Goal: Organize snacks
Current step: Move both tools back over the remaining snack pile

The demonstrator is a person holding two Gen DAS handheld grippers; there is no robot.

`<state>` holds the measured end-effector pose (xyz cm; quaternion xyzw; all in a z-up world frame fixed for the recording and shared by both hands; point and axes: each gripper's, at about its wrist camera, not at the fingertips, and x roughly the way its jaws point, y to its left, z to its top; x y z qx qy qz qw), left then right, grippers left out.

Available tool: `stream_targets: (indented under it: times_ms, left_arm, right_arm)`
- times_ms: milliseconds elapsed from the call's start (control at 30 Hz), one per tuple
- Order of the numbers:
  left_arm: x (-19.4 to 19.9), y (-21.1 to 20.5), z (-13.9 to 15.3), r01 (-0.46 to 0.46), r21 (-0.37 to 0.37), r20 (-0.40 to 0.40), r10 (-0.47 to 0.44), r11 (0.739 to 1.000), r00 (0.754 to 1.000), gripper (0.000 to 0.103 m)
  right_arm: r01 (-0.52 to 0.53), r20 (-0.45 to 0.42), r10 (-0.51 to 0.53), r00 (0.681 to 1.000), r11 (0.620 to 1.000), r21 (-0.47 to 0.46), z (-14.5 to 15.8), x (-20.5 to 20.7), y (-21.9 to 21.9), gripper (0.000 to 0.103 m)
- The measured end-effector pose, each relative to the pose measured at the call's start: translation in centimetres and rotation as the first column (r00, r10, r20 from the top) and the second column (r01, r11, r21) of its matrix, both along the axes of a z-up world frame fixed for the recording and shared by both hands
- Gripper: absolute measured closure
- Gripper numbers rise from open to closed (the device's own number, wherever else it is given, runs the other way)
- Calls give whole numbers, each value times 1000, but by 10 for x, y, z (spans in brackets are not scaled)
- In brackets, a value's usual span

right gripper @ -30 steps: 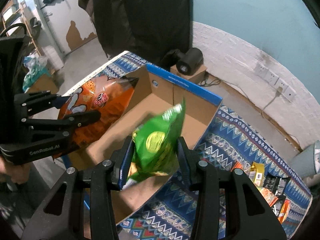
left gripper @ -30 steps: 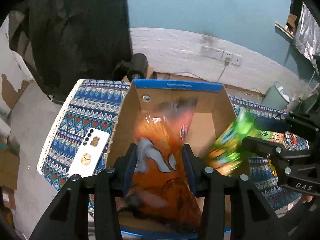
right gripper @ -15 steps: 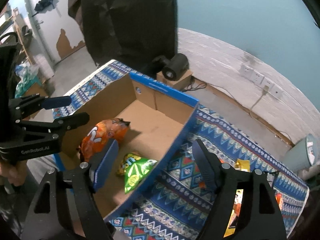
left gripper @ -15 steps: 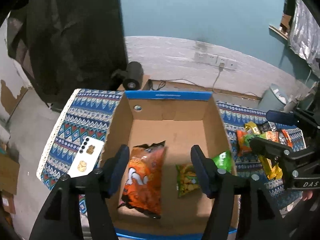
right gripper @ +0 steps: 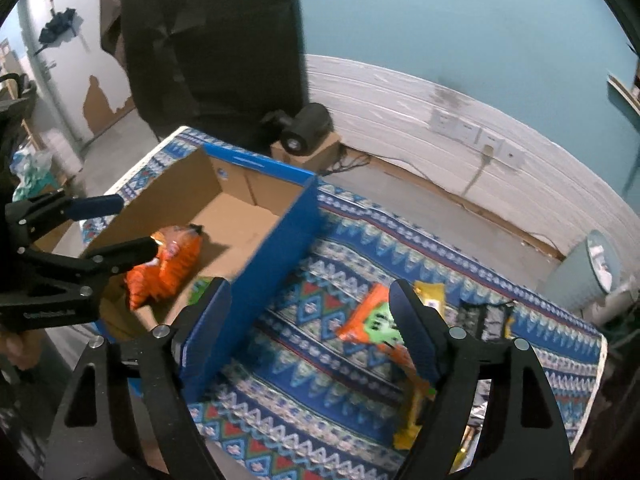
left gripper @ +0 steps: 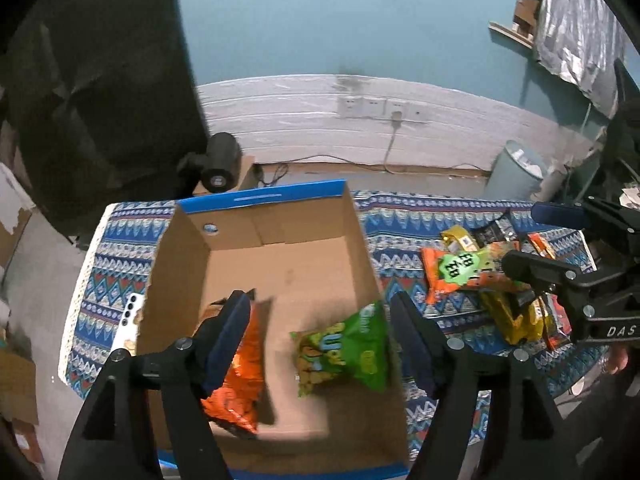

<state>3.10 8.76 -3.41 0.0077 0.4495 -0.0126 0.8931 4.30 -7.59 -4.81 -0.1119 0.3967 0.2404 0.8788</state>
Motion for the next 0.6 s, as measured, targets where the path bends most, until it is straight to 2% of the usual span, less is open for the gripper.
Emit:
stream_targets:
  times_ms: [600]
  left_arm:
    - [25,-80,-12,129,-19,-73,-130,991,989,23]
  right_arm:
    - [185,-17,-185,983,982,31,-4,-7,-113,22]
